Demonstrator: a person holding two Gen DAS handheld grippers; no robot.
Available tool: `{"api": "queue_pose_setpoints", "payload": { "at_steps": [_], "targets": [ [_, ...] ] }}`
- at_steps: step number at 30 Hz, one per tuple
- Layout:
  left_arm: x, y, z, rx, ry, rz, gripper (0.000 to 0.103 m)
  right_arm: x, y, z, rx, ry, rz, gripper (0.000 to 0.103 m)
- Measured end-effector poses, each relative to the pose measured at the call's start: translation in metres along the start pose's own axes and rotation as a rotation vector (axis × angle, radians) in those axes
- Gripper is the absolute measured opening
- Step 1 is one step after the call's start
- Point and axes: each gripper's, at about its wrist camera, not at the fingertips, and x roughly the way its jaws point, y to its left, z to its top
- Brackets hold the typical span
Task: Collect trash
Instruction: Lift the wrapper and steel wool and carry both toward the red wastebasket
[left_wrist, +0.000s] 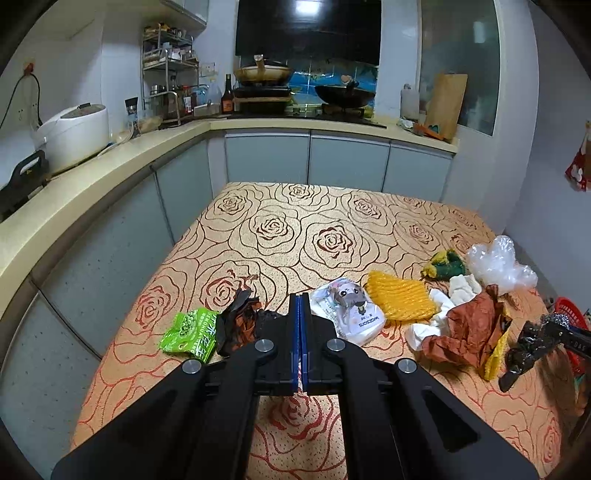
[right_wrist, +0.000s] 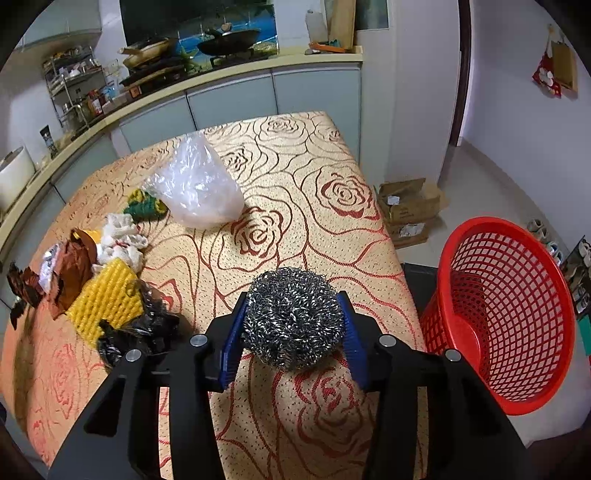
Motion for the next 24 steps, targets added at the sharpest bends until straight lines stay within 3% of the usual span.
{"api": "queue_pose_setpoints", "payload": {
  "at_steps": [5, 10, 12, 13, 14, 19, 24],
  "targets": [
    [-0.015, 0.002, 0.006, 0.004, -0.031, -0.011, 0.000, -0.017, -0.003, 0.003, 0.004, -0.034, 0.015, 0.045],
    [0.002, 0.009, 0.004, -0.003, 0.006, 0.011, 0.003, -0.021, -0.007, 0.001, 0.007, -0.036, 0.018, 0.045],
    [0.011, 0.010, 0.000, -0.004, 0.034, 0.011, 0.019, -0.021, -0.007, 0.001, 0.007, -0.035, 0.021, 0.045],
    [0.015, 0.010, -0.002, -0.003, 0.039, 0.017, 0.035, -0.022, -0.007, 0.001, 0.006, -0.036, 0.020, 0.045],
    [0.019, 0.010, -0.004, 0.001, 0.042, 0.023, 0.044, -0.023, -0.007, 0.000, 0.006, -0.037, 0.020, 0.045],
    [0.037, 0.010, -0.009, 0.026, 0.077, 0.026, 0.065, -0.025, -0.005, 0.002, 0.004, -0.041, 0.020, 0.045],
    [0.061, 0.011, -0.012, 0.061, 0.132, 0.055, 0.066, -0.022, 0.001, 0.003, -0.003, -0.035, 0.024, 0.045]
  ]
}}
